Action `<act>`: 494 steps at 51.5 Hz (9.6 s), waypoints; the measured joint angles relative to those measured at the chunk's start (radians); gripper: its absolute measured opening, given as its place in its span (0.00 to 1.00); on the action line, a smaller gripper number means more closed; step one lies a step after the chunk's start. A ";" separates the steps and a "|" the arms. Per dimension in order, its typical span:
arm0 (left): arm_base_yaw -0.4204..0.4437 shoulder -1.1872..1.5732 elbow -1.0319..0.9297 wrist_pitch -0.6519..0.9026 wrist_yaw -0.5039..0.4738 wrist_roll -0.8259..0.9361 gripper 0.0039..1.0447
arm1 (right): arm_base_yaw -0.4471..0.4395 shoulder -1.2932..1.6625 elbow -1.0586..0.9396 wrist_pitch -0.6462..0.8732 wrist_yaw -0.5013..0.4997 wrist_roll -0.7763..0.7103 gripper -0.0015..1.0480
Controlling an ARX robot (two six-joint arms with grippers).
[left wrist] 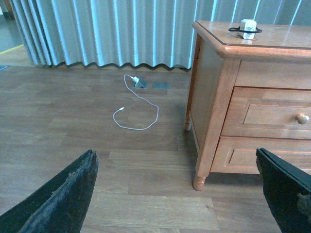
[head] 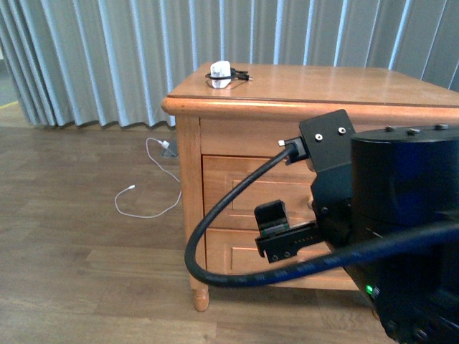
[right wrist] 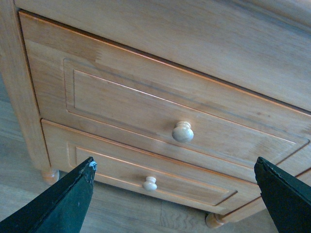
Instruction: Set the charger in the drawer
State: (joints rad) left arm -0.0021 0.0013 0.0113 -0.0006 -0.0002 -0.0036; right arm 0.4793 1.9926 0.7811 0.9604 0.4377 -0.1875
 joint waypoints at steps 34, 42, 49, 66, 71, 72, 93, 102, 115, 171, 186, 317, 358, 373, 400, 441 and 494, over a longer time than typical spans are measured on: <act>0.000 0.000 0.000 0.000 0.000 0.000 0.95 | -0.062 0.294 0.317 -0.036 -0.006 -0.038 0.92; 0.000 0.000 0.000 0.000 0.000 0.000 0.95 | -0.065 0.321 0.343 -0.039 -0.019 -0.040 0.92; 0.000 0.000 0.000 0.000 0.000 0.000 0.95 | -0.072 0.350 0.362 -0.051 -0.020 -0.037 0.92; 0.000 0.000 0.000 0.000 0.000 0.000 0.95 | -0.112 0.394 0.419 -0.066 -0.009 -0.022 0.92; 0.000 0.000 0.000 0.000 0.000 0.000 0.95 | -0.121 0.402 0.441 -0.069 -0.010 -0.022 0.92; 0.000 0.000 0.000 0.000 0.000 0.000 0.95 | -0.123 0.404 0.444 -0.070 -0.010 -0.021 0.92; 0.000 0.000 0.000 0.000 0.000 0.000 0.95 | -0.143 0.430 0.460 -0.069 -0.009 -0.022 0.92; 0.000 0.000 0.000 0.000 0.000 0.000 0.95 | -0.149 0.439 0.465 -0.070 -0.005 -0.022 0.92; 0.000 0.000 0.000 0.000 0.000 0.000 0.95 | -0.153 0.439 0.467 -0.070 -0.005 -0.021 0.92; 0.000 0.000 0.000 0.000 0.000 0.000 0.95 | -0.137 0.422 0.465 -0.081 -0.020 0.000 0.88; 0.000 0.000 0.000 0.000 0.000 0.000 0.95 | -0.137 0.424 0.470 -0.083 -0.011 -0.001 0.93; 0.000 0.000 0.000 0.000 0.000 0.000 0.95 | -0.129 0.441 0.492 -0.090 0.014 0.001 0.39; 0.000 0.000 0.000 0.000 0.000 0.000 0.95 | -0.121 0.295 0.226 -0.017 -0.044 0.035 0.23; 0.000 0.000 0.000 0.000 0.000 0.000 0.95 | -0.106 0.080 -0.105 0.008 -0.130 0.074 0.22; 0.000 0.000 0.000 0.000 0.000 0.000 0.95 | -0.091 -0.373 -0.418 -0.138 -0.148 0.128 0.57; 0.000 0.000 0.000 0.000 0.000 0.000 0.95 | -0.658 -1.472 -0.592 -0.898 -0.538 0.178 0.92; -0.164 0.205 0.017 0.217 -0.513 -0.050 0.95 | -0.483 -1.649 -0.749 -0.651 -0.438 0.183 0.92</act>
State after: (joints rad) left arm -0.1665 0.2062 0.0280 0.2161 -0.5129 -0.0532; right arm -0.0036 0.3439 0.0322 0.3096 -0.0006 -0.0048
